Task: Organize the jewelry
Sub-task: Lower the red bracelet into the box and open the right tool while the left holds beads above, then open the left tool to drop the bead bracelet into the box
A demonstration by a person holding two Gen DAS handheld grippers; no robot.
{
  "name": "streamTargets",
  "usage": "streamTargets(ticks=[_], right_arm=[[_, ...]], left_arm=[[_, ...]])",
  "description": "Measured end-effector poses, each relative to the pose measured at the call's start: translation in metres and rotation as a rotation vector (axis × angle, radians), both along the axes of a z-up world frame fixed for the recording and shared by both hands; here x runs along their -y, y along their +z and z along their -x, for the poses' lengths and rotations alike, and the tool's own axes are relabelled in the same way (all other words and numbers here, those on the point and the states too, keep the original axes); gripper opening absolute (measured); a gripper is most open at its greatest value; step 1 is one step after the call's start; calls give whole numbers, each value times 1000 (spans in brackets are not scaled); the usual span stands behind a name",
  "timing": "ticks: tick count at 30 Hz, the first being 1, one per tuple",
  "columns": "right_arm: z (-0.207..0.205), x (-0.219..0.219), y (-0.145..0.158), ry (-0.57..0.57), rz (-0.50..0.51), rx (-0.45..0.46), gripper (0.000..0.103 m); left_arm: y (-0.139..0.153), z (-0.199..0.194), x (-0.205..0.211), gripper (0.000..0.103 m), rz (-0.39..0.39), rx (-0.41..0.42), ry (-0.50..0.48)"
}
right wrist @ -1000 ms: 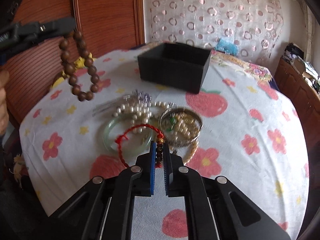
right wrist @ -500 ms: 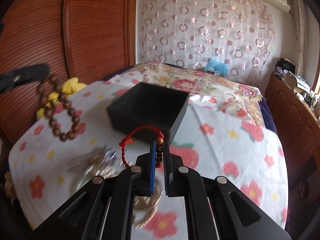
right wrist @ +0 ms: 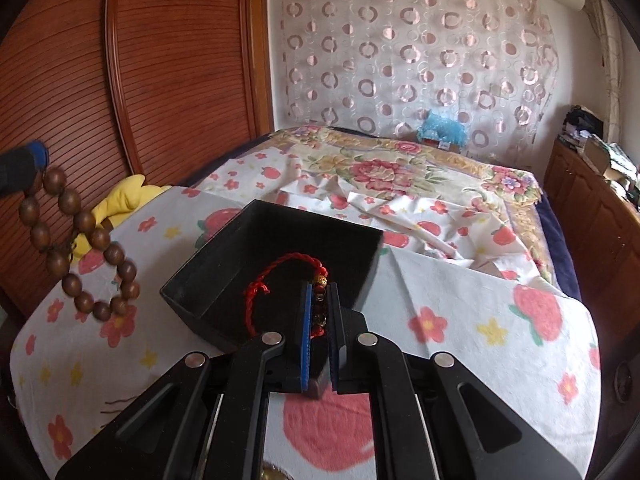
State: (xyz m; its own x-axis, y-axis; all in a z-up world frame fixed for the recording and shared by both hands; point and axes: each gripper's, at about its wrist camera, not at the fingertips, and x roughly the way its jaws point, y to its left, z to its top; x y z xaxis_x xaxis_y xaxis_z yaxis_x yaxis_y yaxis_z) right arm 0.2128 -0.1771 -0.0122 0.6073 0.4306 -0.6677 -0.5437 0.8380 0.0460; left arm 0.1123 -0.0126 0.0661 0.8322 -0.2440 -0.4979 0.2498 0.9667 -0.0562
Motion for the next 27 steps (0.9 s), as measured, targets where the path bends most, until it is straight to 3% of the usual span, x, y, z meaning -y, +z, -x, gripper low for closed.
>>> streamTargets(ticks=[4, 8, 16, 27], right_arm=[[-6, -6, -8, 23, -10, -39, 9], [-4, 5, -7, 10, -32, -36, 17], [13, 40, -2, -23, -58, -12, 18], [32, 57, -15, -28, -43, -15, 18]], left_arm=[[3, -13, 7, 12, -13, 2, -6], [1, -29, 15, 12, -34, -5, -9], [-3, -54, 28, 12, -52, -17, -4], [-31, -86, 45, 13, -83, -86, 5]])
